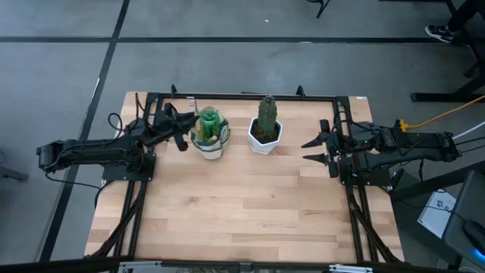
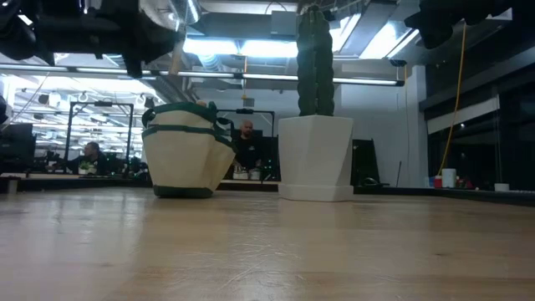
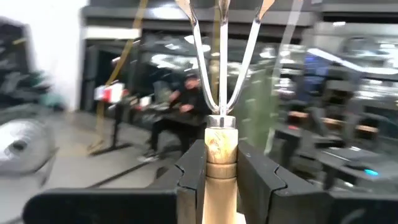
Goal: Pick & Place Garden tools in Gardening bag
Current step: Put the brown hand rake into the brown gardening bag
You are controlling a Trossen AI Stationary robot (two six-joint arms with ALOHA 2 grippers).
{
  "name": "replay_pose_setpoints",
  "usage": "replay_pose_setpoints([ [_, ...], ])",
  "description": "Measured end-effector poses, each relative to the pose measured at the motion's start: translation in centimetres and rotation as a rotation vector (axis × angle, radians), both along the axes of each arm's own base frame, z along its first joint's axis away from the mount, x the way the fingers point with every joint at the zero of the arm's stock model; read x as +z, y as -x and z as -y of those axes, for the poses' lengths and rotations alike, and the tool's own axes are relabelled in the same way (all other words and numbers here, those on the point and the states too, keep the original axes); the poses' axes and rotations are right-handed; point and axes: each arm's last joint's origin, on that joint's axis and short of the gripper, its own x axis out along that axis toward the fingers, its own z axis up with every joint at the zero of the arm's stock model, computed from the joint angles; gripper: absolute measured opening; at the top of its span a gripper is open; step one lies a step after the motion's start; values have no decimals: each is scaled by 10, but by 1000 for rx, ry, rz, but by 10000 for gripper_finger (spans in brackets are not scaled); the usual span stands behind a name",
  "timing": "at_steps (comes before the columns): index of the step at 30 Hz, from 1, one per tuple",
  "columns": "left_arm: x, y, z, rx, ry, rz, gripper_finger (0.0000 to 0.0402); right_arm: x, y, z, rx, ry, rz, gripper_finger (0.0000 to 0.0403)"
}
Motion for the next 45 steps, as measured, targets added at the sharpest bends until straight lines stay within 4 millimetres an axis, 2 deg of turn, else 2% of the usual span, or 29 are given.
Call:
replay_pose_setpoints([
  [6,-10,-2,-4,98,111,-47,59,0,0,0,0,0,0,172],
  [23,-27,-11,-3,144,164,-188,59,0,0,0,0,0,0,172],
  [45,-41,-15,9,37,108,-379,59,0,0,0,0,0,0,172],
])
